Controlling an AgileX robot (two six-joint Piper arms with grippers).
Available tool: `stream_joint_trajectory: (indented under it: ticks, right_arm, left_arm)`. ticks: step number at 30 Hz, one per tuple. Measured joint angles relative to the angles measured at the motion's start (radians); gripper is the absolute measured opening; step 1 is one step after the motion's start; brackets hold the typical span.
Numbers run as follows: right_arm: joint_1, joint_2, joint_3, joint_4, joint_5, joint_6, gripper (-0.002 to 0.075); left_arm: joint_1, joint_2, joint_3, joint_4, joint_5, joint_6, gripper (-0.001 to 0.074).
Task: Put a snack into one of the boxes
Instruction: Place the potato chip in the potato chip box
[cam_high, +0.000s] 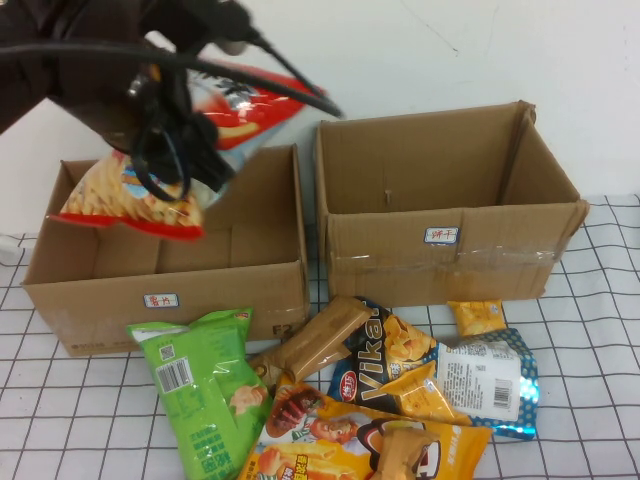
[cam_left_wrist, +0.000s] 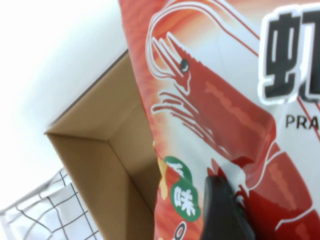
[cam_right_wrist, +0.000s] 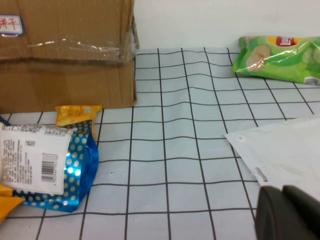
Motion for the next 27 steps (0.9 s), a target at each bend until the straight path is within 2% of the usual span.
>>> stream_joint_trajectory:
  ticks: [4, 8, 15, 17, 20, 22, 24, 27]
  right_arm:
    - [0.0, 0.0, 0.0, 0.0, 0.0, 0.0, -0.0001]
    - [0.0, 0.0, 0.0, 0.0, 0.0, 0.0, -0.0001]
    - [0.0, 0.0, 0.0, 0.0, 0.0, 0.0, -0.0001]
    - [0.0, 0.0, 0.0, 0.004, 0.0, 0.0, -0.0001]
    - [0.0, 0.0, 0.0, 0.038, 0.0, 0.0, -0.0001]
    - [0.0, 0.0, 0.0, 0.089, 0.0, 0.0, -0.0001]
    - [0.0, 0.0, 0.0, 0.185, 0.0, 0.0, -0.0001]
    - [0.0, 0.0, 0.0, 0.352, 0.002, 0.0, -0.0001]
  left_arm:
    - [0.131, 0.081, 0.0, -0.095, -0.102, 0.05, 0.0355]
    - [0.227, 0.165, 0.0, -0.157, -0.219, 0.081, 0.0355]
    - [0.282, 0.334, 0.0, -0.141, -0.387, 0.112, 0.0355]
    - [0.283, 0.358, 0.004, -0.124, -0.398, 0.103, 0.0393]
    - [0.283, 0.369, 0.004, -0.108, -0.403, 0.034, 0.0503]
    - [0.283, 0.351, -0.001, -0.099, -0.386, -0.005, 0.0522]
    - [0.283, 0.309, -0.003, -0.092, -0.372, -0.027, 0.0482]
    - [0.283, 0.21, -0.005, -0.089, -0.357, -0.033, 0.0325]
